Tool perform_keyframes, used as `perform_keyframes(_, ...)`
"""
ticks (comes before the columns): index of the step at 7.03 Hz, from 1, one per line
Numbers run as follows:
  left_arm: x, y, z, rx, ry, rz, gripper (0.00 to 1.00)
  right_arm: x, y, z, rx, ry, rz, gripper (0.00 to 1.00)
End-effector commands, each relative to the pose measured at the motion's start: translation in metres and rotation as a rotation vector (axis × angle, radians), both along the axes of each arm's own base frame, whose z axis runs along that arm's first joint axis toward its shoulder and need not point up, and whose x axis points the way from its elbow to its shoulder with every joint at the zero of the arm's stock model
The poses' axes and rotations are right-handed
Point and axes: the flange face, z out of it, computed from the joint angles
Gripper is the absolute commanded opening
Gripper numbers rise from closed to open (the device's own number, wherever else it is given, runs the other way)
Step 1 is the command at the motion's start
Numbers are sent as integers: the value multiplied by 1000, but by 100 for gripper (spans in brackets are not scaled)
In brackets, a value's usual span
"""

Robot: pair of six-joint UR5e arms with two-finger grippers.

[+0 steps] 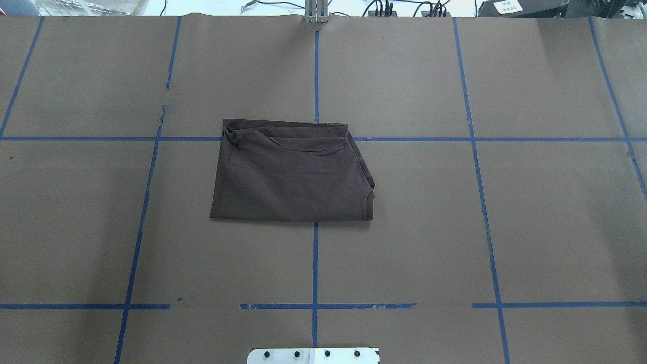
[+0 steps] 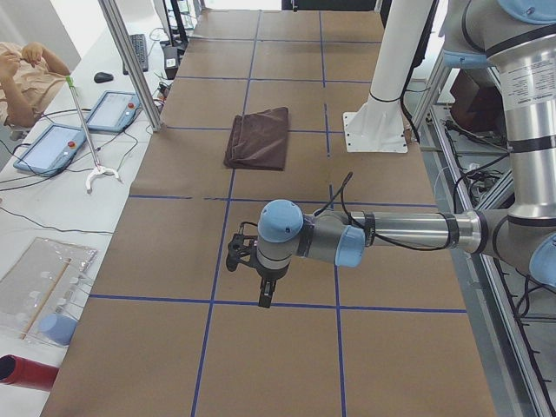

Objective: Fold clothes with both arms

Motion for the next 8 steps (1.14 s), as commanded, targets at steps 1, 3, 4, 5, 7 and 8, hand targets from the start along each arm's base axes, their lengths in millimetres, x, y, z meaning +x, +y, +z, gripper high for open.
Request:
perform_keyframes(1,-1,1,0,-2,1,-2,100,1,-1,-7,0,4,24,100)
perform_keyframes(3,0,1,0,-4,1,-2,100,1,-3,-15,22,4,23,100)
perform_keyframes(4,0,1,0,-4,1,-2,100,2,-3,-14,23,4,20,100)
perform_keyframes(5,0,1,1,-4,3,-2,100,2,-2,-14,25,6,18,100)
perform_keyframes(7,0,2,5,-13,3,-2,100,2,1,-12,19,4,18,100)
perform_keyframes(8,0,2,5,-13,3,-2,100,2,2,-11,17,5,17,100)
